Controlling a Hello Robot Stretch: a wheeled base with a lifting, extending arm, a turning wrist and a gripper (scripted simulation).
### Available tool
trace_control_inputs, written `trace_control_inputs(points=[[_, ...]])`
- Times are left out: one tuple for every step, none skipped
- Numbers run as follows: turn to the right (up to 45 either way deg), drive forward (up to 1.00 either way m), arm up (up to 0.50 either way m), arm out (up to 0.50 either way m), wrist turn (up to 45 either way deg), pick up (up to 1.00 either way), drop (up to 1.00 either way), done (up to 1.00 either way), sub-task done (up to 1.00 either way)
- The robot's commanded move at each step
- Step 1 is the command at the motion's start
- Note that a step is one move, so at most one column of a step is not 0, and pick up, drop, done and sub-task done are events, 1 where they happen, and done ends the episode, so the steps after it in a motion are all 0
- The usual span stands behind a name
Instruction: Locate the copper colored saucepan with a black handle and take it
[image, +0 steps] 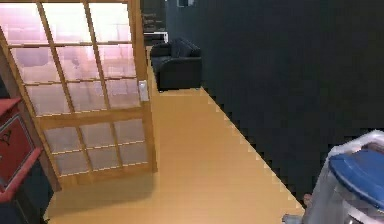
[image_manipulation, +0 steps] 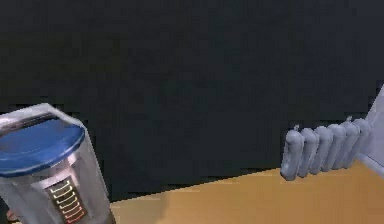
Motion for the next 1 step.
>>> trace_control_inputs(points=[[0.0, 0.95, 0.0, 0.0, 0.0, 0.0, 0.0, 0.0, 0.0]])
